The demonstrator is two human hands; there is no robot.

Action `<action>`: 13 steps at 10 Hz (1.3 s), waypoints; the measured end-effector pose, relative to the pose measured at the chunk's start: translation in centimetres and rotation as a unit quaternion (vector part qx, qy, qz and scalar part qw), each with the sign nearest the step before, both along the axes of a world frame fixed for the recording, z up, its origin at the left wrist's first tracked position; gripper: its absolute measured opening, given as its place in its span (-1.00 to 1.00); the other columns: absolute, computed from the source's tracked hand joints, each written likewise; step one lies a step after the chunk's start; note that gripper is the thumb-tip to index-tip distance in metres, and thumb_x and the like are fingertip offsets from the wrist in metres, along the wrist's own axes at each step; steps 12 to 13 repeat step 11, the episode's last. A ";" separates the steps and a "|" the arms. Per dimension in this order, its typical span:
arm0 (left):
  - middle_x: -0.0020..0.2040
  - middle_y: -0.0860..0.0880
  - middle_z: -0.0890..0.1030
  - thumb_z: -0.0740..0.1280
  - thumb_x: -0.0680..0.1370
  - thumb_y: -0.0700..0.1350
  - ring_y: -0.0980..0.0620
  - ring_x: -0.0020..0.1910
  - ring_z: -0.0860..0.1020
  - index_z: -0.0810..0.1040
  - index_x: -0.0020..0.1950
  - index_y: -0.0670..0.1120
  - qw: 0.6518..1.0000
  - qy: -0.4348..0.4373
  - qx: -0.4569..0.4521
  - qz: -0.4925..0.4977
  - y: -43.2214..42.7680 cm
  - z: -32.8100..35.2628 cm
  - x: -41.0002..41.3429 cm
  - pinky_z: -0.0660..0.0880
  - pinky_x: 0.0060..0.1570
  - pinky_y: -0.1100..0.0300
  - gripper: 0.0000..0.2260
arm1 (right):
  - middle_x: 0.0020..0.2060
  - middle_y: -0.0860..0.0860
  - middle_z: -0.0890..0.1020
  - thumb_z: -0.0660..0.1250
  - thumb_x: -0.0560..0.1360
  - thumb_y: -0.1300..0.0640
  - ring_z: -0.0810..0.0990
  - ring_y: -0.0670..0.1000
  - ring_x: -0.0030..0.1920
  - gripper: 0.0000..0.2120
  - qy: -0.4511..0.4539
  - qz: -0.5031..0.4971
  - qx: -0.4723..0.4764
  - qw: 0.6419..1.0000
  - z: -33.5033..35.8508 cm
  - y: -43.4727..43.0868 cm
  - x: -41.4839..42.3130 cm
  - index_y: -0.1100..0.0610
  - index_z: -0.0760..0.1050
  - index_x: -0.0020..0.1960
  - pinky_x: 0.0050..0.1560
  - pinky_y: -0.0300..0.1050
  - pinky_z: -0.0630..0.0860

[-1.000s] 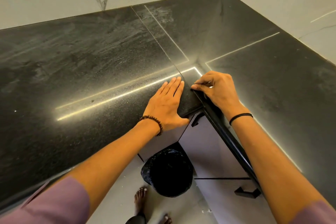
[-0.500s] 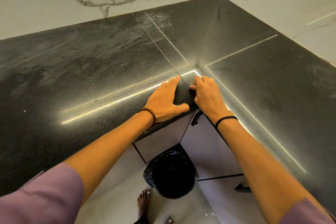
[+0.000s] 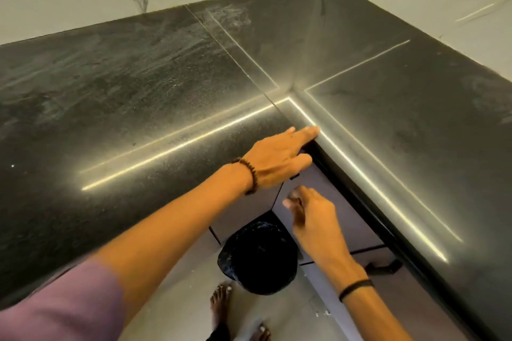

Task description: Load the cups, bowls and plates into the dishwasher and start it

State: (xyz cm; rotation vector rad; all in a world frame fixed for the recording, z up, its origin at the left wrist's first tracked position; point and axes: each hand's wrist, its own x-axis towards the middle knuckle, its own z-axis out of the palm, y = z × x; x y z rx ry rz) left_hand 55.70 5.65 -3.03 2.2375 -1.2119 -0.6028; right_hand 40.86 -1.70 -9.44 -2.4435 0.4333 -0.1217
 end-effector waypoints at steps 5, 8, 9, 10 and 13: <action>0.30 -0.18 0.52 0.20 0.57 -0.21 -0.20 0.15 0.54 0.31 0.47 -0.02 0.980 0.112 0.117 0.114 6.6 -23.6 -8.1 0.51 0.16 0.00 -0.55 | -0.12 0.29 0.62 0.28 0.61 0.20 0.59 0.25 -0.02 -0.77 0.231 -0.098 0.038 0.967 -21.0 -1.2 -0.8 0.38 0.51 -0.09 -0.09 -0.07 0.45; -0.02 -0.16 0.65 0.23 0.61 -0.12 -0.17 -0.11 0.66 0.55 0.14 -0.15 0.967 0.113 0.208 0.093 5.8 -26.9 -8.7 0.60 -0.03 -0.03 -0.81 | -0.06 0.26 0.64 0.36 0.52 0.24 0.62 0.26 0.00 -0.91 0.252 -0.067 -0.016 0.965 -23.1 0.1 -2.3 0.27 0.59 -0.04 0.05 0.06 0.59; 0.08 -0.15 0.61 0.29 0.55 -0.23 -0.15 0.02 0.60 0.56 0.14 -0.15 0.981 0.063 0.163 0.089 5.9 -24.8 -9.5 0.55 0.07 0.00 -0.82 | 0.13 0.18 0.63 0.33 0.53 0.26 0.59 0.22 0.16 -0.78 0.283 -0.041 -0.038 0.957 -20.4 0.6 -3.0 0.22 0.61 0.15 0.20 0.04 0.54; 0.10 -0.15 0.60 0.26 0.49 -0.36 -0.15 0.06 0.57 0.59 0.14 -0.13 0.987 0.082 0.118 0.070 5.7 -21.6 -9.6 0.52 0.11 -0.01 -0.72 | -0.01 0.16 0.65 0.32 0.50 0.27 0.60 0.23 0.02 -0.87 0.284 -0.089 0.002 0.955 -17.1 1.2 -3.6 0.19 0.63 -0.01 0.01 -0.02 0.55; -0.14 -0.10 0.54 0.23 0.53 -0.23 -0.13 -0.14 0.54 0.58 0.00 -0.10 0.986 0.045 0.154 0.051 4.7 -17.2 -9.7 0.48 -0.14 0.13 -0.85 | -0.28 0.09 0.53 0.27 0.44 0.28 0.42 0.15 -0.22 -0.85 0.248 -0.143 0.014 0.958 -13.6 2.0 -4.9 0.12 0.50 -0.28 -0.24 -0.08 0.30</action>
